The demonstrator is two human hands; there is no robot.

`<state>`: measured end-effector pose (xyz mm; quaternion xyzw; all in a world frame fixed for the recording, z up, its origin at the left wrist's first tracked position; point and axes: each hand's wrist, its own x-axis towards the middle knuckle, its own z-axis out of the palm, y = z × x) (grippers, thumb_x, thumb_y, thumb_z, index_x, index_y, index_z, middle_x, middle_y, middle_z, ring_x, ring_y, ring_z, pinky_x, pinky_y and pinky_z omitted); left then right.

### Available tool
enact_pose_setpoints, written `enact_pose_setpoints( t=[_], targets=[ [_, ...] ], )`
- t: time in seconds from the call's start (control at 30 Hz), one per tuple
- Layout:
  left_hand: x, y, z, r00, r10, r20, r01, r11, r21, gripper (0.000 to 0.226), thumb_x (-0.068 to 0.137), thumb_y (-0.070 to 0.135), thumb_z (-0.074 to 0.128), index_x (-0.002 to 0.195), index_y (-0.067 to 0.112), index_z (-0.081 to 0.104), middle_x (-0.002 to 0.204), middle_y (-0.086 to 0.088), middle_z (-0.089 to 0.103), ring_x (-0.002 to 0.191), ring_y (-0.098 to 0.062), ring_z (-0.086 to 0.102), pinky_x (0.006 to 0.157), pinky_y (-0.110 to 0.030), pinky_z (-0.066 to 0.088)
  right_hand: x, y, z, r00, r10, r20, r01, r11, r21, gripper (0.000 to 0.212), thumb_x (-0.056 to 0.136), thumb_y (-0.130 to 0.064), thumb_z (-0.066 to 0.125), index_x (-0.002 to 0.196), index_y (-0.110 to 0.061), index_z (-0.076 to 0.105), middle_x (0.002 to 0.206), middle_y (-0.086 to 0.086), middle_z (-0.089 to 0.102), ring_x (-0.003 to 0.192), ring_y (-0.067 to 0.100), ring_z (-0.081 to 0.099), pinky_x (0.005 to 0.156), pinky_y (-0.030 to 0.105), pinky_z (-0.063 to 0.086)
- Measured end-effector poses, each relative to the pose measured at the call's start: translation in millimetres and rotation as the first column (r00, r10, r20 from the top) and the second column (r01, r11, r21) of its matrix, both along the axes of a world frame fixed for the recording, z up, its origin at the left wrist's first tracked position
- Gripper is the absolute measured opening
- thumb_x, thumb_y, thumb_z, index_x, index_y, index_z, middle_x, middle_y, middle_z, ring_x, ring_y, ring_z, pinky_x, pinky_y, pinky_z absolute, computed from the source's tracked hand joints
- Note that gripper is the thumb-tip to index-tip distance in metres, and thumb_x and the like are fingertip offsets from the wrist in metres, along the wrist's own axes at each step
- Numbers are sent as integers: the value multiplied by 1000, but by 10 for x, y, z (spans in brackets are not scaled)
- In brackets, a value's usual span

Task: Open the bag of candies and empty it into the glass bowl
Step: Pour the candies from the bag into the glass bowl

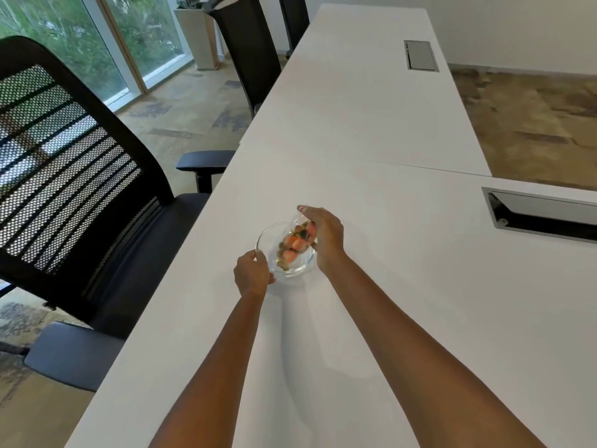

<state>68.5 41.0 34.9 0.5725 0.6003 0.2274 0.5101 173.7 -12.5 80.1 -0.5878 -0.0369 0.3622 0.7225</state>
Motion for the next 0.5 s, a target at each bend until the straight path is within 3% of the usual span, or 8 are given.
enact_pose_setpoints(
  t=[0.07,0.1,0.17,0.27,0.33,0.4,0.47,0.5],
  targets=[
    [0,-4,7,1000,-1,7,1,1000,-5,30,95,17,40,104,-2,62,85,-16,62,44,-28,61,79,-44,58,-13,22,-23,999,4,45,-5,1000,19,20,78,-2,63,97,1,68,62,-18,67,84,-4,60,81,10,43],
    [-2,-5,11,1000,-3,6,3,1000,-2,30,95,16,40,104,-1,62,84,-15,62,40,-23,60,79,-44,58,-26,22,-22,997,18,75,-19,1000,20,31,78,-1,63,108,6,62,66,-16,68,77,-13,60,71,1,44],
    [-5,1,6,1000,-2,4,2,1000,7,30,95,16,40,103,-1,63,84,-14,61,34,-16,57,78,-43,58,-47,15,-18,987,52,150,-56,998,20,42,78,-1,64,118,9,54,82,-8,69,70,-16,60,64,3,45],
    [-6,9,-16,1000,3,5,-3,1000,4,31,95,17,39,106,-1,62,86,-15,62,43,-24,57,79,-43,58,-79,11,26,952,65,301,-60,998,-24,31,77,-6,68,106,4,66,107,-13,56,110,10,54,92,27,43],
    [-9,16,-32,1000,0,4,0,1000,13,31,95,17,39,107,0,62,86,-15,63,38,-16,55,73,-38,58,-102,4,76,919,78,386,-75,997,-23,29,77,-9,70,103,3,67,102,-23,49,125,11,43,98,26,38],
    [-4,22,-53,1000,1,4,-1,1000,17,32,96,17,39,111,0,60,89,-15,64,42,-17,54,64,-33,54,-122,3,124,881,88,465,-90,996,-17,29,76,-11,72,102,0,67,105,-25,49,122,7,40,100,25,39],
    [2,24,-69,1000,5,3,-5,1000,30,32,96,18,38,114,0,59,97,-19,66,45,-18,54,64,-32,54,-152,1,183,840,78,537,-102,995,15,17,75,-11,72,88,-21,66,122,-12,54,121,11,39,94,19,39],
    [6,23,-78,1000,7,-2,-7,999,39,32,96,18,38,115,0,58,102,-20,67,46,-17,54,64,-31,53,-162,0,206,808,70,584,-102,995,22,24,75,-11,72,81,-33,62,128,-2,53,122,14,38,90,12,37]
  ],
)
